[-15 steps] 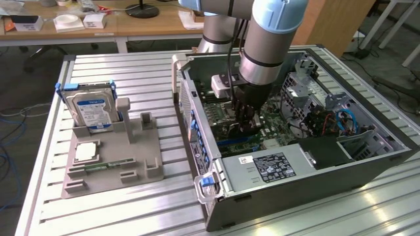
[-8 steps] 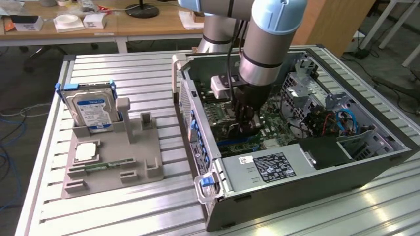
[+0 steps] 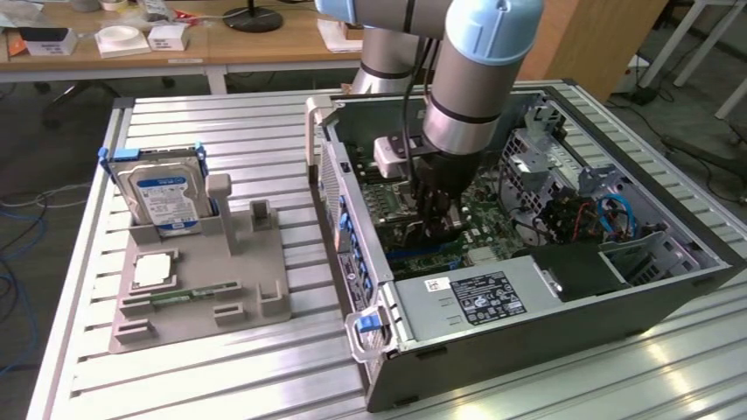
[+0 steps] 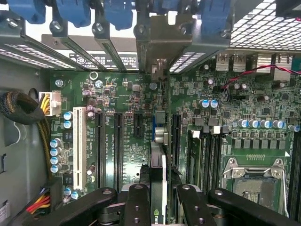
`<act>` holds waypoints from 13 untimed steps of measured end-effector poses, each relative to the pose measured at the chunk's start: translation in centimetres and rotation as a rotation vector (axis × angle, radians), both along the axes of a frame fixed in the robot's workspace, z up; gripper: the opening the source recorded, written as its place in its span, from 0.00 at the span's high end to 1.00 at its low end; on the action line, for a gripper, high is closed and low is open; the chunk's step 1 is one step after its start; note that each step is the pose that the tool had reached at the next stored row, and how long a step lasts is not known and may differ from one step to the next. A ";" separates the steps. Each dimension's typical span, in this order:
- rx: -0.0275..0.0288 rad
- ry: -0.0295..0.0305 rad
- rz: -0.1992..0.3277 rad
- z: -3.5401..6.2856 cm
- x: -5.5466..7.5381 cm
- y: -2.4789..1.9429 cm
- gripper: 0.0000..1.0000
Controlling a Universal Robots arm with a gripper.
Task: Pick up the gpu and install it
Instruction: 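Insert the gpu into the slot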
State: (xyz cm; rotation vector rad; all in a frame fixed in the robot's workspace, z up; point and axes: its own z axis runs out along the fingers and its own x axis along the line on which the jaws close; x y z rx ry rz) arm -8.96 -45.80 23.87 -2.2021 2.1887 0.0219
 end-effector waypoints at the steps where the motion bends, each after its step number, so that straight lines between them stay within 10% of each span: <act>1: 0.0001 -0.0001 0.000 -0.01 0.0 0.00 0.73; 13: 0.0004 0.0000 0.000 -0.01 -0.1 0.00 0.73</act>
